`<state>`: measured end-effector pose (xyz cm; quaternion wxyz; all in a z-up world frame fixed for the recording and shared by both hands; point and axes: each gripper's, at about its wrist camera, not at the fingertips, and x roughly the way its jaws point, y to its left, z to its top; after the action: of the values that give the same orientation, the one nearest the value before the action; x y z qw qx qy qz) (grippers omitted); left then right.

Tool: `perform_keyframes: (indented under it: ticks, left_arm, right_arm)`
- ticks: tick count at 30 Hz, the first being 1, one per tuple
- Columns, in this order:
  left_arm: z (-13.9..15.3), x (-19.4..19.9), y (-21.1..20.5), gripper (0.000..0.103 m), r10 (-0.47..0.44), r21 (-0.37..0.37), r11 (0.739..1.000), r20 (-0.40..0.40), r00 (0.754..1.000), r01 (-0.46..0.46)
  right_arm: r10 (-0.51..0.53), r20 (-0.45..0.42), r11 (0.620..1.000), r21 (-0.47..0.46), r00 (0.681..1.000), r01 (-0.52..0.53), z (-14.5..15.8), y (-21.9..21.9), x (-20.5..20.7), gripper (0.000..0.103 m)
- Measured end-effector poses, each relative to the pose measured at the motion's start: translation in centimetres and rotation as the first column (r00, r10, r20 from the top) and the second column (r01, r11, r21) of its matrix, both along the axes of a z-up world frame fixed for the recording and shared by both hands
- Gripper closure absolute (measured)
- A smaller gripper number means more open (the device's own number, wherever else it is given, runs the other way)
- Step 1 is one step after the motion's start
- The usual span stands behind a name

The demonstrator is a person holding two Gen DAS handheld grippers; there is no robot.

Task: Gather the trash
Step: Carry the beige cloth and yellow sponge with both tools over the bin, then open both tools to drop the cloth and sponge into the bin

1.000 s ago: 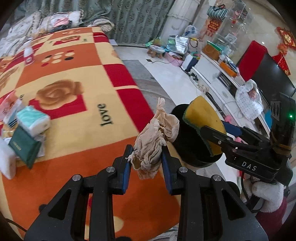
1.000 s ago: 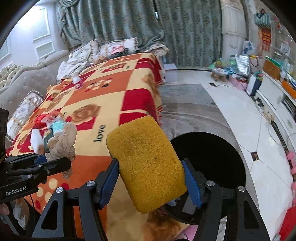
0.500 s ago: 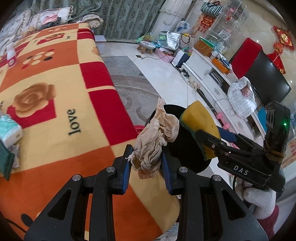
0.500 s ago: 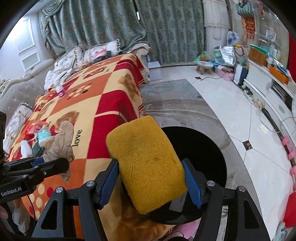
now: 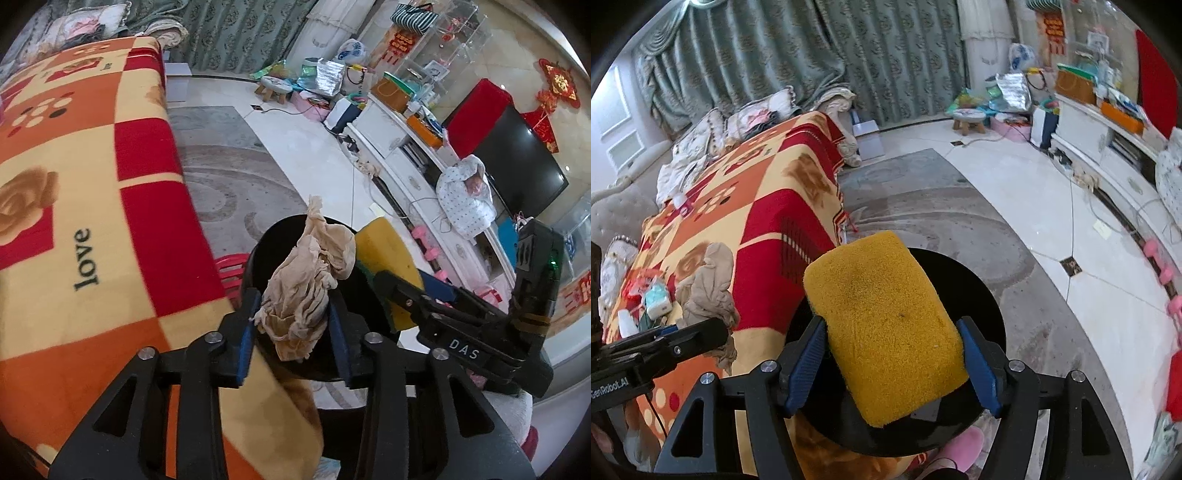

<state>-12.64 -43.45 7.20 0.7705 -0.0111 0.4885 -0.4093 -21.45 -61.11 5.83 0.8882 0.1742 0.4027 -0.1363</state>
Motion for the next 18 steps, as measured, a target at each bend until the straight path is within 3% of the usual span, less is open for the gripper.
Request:
perform_keyframes:
  ticks: [4, 9, 18]
  left_arm:
    - [-0.3, 0.0, -0.3, 0.048, -0.007, -0.006, 1.000, -0.009, 1.000, 0.007]
    - [-0.4, 0.1, 0.1, 0.047, -0.006, 0.008, 1.000, -0.004, 1.000, 0.006]
    - [-0.1, -0.3, 2.2, 0.047, 0.035, 0.053, 0.998, 0.055, 0.998, -0.038]
  right_arm:
    - [-0.016, -0.006, 1.000, 0.018, 1.000, 0.016, -0.4, -0.5, 0.0, 0.033]
    - [-0.029, -0.015, 0.999, 0.027, 0.999, 0.030, -0.6, -0.9, -0.2, 0.024]
    - [0.007, -0.040, 1.000, 0.022, 0.999, -0.006, -0.9, 0.3, 0.2, 0.024]
